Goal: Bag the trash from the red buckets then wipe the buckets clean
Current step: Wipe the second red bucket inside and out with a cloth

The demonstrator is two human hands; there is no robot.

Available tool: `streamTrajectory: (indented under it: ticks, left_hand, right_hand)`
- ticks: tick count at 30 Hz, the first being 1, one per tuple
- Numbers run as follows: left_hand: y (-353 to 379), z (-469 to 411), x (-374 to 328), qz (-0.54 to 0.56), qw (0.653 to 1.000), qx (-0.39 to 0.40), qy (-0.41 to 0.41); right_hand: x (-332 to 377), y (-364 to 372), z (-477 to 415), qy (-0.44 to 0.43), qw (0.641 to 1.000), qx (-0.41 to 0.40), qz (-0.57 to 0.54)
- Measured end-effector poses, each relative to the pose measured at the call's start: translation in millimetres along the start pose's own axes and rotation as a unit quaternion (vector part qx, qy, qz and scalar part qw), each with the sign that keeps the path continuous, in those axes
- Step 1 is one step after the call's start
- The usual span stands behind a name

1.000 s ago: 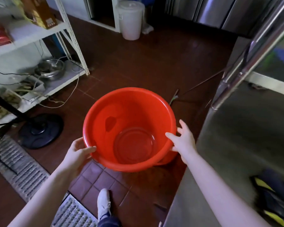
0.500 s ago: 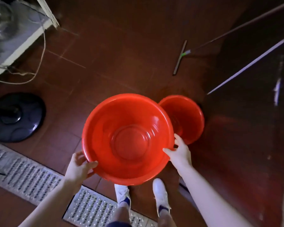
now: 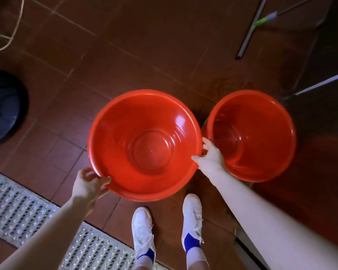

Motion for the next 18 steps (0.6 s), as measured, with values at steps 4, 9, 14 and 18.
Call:
streamTrajectory:
  ticks: [4, 9, 14, 18]
  left_hand:
    - [29.2, -29.1, -6.3, 0.010, 1.000, -0.018, 0.011]
    - [61.0, -56.8, -17.2, 0.003, 0.999, -0.033, 0.020]
    - [75.1, -54.9, -26.4, -0.174, 0.973, -0.108, 0.109]
    - [81.4, -7.9, -34.9, -0.274, 0.924, -0.170, 0.204]
  right_hand:
    - [6.5, 19.1, -36.5, -0.033, 0.999, 0.000, 0.040]
    - [14.5, 32.0, -69.0, -0.036, 0.998, 0.034, 0.041]
    - [7.4, 31.1, -73.3, -0.019, 0.996, 0.091, -0.006]
    - [-13.2, 2.0, -63.2, -0.041, 0.998, 0.042, -0.004]
Point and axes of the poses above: each hand's wrist, its own z-axis away from the middle knuckle, its own y-axis out of the palm, x = y × z, the point moved 5 cm from there along -z, towards the middle knuckle, and after that the axes turned 14 degrees about -x, right-handed, at the moved point
